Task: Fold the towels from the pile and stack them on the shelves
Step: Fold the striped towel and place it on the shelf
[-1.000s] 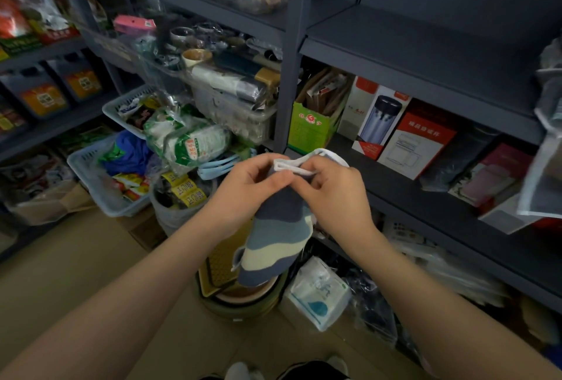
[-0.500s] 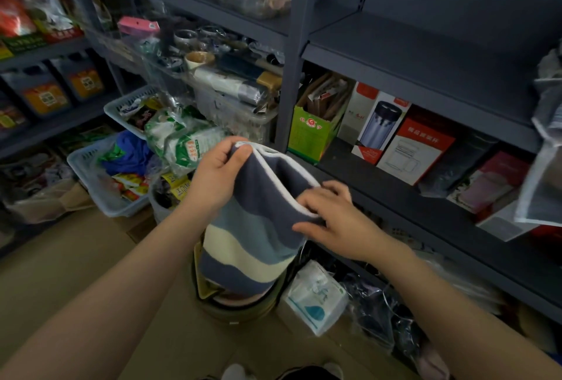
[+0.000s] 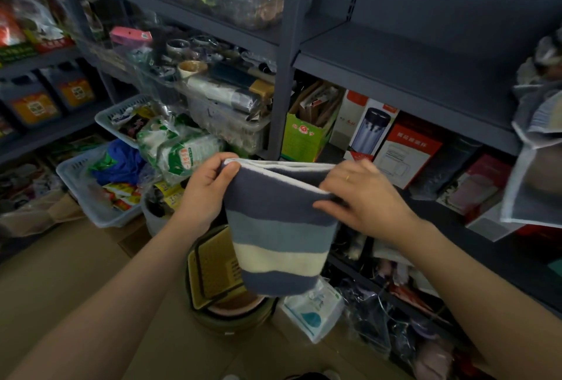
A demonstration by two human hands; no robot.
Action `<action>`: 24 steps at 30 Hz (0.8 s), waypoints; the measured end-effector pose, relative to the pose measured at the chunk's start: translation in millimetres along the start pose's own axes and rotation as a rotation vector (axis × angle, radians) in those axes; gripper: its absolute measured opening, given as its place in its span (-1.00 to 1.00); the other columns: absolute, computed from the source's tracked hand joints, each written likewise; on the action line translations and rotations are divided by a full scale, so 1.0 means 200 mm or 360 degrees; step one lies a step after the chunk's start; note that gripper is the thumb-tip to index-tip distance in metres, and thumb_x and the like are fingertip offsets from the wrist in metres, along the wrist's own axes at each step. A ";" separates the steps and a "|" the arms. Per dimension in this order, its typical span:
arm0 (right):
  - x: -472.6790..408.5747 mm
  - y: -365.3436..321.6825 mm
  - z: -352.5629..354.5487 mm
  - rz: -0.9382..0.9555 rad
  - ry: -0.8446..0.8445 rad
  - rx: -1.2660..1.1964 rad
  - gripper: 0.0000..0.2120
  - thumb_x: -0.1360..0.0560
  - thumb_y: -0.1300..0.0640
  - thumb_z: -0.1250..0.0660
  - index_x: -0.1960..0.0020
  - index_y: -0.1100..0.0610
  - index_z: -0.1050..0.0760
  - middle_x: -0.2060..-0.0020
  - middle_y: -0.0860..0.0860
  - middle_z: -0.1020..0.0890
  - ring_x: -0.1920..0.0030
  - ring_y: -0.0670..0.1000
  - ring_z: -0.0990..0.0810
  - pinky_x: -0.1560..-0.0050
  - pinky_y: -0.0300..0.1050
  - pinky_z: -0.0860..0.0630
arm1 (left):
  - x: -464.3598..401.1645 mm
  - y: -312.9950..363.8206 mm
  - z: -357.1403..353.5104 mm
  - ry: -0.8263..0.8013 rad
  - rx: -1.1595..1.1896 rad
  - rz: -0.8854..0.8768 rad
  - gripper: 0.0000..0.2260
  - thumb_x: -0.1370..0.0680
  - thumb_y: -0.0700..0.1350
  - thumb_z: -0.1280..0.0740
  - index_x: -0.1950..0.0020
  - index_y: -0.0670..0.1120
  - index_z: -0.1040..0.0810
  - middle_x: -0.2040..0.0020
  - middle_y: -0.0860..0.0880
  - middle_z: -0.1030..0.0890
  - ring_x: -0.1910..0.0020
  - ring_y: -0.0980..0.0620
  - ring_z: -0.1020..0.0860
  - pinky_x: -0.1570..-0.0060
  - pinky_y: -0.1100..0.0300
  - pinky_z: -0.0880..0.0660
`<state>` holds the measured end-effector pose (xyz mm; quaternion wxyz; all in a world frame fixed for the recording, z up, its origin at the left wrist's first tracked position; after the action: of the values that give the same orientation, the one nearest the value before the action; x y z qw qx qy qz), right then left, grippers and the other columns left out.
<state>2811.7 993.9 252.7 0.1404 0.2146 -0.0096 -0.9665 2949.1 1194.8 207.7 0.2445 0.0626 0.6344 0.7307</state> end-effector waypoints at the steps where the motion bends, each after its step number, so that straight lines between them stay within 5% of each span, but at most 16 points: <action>1: -0.01 0.03 0.02 -0.0079 0.0092 0.0005 -0.73 -0.46 -0.08 -0.27 0.20 0.11 -0.53 0.13 0.03 -0.57 0.06 0.11 -0.52 0.09 -0.04 -0.35 | -0.01 0.01 -0.01 0.0020 0.0023 -0.0019 -0.82 -0.60 -0.17 -0.17 0.10 0.06 -0.48 0.17 0.12 -0.50 0.25 0.37 -0.46 0.24 0.44 -0.36; 6: 0.03 0.22 0.07 -0.0472 0.0125 -0.0083 -0.67 -0.40 -0.16 -0.32 0.20 0.13 -0.55 -0.30 0.12 -0.38 -0.27 0.19 -0.31 -0.21 -0.04 -0.20 | -0.08 0.08 -0.09 -0.0029 0.0096 -0.0056 -0.82 -0.61 -0.16 -0.16 0.12 0.07 -0.47 0.19 0.10 -0.49 0.28 0.35 -0.45 0.28 0.43 -0.37; 9: 0.02 0.30 0.12 -0.0727 0.0192 -0.0456 -0.78 -0.40 0.04 -0.44 0.16 0.19 -0.52 -0.18 0.03 -0.50 -0.18 -0.04 -0.45 -0.15 -0.20 -0.36 | -0.15 0.20 -0.17 -0.0047 0.0087 -0.0151 -0.81 -0.61 -0.12 -0.16 0.12 0.13 -0.45 0.16 0.14 -0.51 0.27 0.38 -0.46 0.26 0.43 -0.37; 12: -0.04 0.37 0.20 -0.1032 0.0364 -0.0899 -0.83 -0.42 0.18 -0.42 0.20 0.07 -0.42 0.26 -0.15 -0.49 0.26 -0.26 -0.46 0.26 -0.35 -0.38 | -0.30 0.30 -0.25 -0.0079 0.0051 -0.0206 -0.83 -0.61 -0.06 -0.15 0.13 0.16 -0.43 0.19 0.15 -0.48 0.28 0.37 -0.45 0.22 0.36 -0.38; 14: -0.09 0.42 0.26 -0.1127 0.0501 -0.1374 -0.76 -0.46 0.28 -0.35 0.18 0.05 -0.32 0.32 -0.08 -0.40 0.37 -0.25 -0.40 0.38 -0.38 -0.36 | -0.42 0.36 -0.31 -0.0056 0.0121 -0.0218 -0.84 -0.61 -0.02 -0.15 0.12 0.15 -0.44 0.19 0.12 -0.48 0.22 0.25 -0.45 0.18 0.20 -0.37; 18: -0.21 0.59 0.38 -0.1230 0.0626 -0.2106 -0.69 -0.46 0.33 -0.32 -0.08 -0.01 -0.45 0.06 0.01 -0.60 0.11 -0.07 -0.62 0.14 -0.16 -0.56 | -0.68 0.54 -0.42 0.0096 0.0262 -0.0316 -0.80 -0.62 -0.08 -0.15 0.16 0.10 -0.47 0.18 0.14 -0.49 0.23 0.31 -0.43 0.20 0.41 -0.35; 24: -0.43 0.93 0.53 -0.1245 0.0746 -0.2402 -0.83 -0.52 0.30 -0.21 -0.04 0.23 -0.54 0.13 0.05 -0.68 0.12 -0.02 -0.65 0.08 -0.17 -0.59 | -1.06 0.86 -0.56 0.0077 0.0304 -0.0467 -0.80 -0.61 -0.10 -0.18 0.18 0.04 -0.50 0.19 0.07 -0.53 0.23 0.23 -0.47 0.20 0.38 -0.40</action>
<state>2891.2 834.8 399.4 -0.0978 0.2452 0.7347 -0.6249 3041.2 988.6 398.2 0.3261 -0.0254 0.7090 0.6248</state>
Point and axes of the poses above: each hand's wrist, its own x-axis away from the middle knuckle, its own z-axis out of the back of the hand, y = z × x, the point moved 1 cm from there along -x, towards the middle knuckle
